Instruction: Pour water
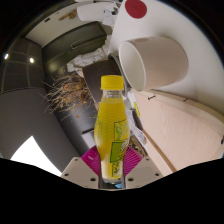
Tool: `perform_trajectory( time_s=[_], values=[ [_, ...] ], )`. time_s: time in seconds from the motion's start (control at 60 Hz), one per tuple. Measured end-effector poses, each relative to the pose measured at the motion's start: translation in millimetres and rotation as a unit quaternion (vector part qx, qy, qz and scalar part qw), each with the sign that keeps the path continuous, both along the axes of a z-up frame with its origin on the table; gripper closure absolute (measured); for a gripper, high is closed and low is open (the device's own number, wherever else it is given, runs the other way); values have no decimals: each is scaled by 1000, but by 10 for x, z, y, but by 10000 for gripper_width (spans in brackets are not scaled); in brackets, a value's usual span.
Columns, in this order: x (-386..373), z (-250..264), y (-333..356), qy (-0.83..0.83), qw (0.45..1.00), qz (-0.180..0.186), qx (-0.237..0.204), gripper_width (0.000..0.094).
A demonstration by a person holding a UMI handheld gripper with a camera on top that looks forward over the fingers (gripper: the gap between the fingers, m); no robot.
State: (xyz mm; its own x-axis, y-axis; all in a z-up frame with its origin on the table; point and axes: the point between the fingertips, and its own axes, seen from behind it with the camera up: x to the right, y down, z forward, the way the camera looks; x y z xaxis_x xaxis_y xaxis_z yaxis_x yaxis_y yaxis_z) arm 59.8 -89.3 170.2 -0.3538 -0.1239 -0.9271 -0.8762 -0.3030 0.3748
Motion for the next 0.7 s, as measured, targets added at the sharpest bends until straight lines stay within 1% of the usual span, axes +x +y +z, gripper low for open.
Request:
perform_trajectory(
  time_s=[0.05, 0.283, 0.35, 0.433, 0.533, 0.633, 0.7],
  values=[
    [38, -19, 14, 17, 1000, -6, -1, 680],
    [86, 38, 17, 9, 1000, 1, 0, 680],
    [81, 31, -22, -41, 999, 10, 2, 677],
    [96, 97, -20, -158, 987, 22, 17, 678],
    [292, 264, 4, -344, 938, 20, 35, 677],
    [644, 535, 0, -501, 863, -5, 69, 678],
    [905, 726, 19, -572, 816, -20, 80, 678]
  ],
)
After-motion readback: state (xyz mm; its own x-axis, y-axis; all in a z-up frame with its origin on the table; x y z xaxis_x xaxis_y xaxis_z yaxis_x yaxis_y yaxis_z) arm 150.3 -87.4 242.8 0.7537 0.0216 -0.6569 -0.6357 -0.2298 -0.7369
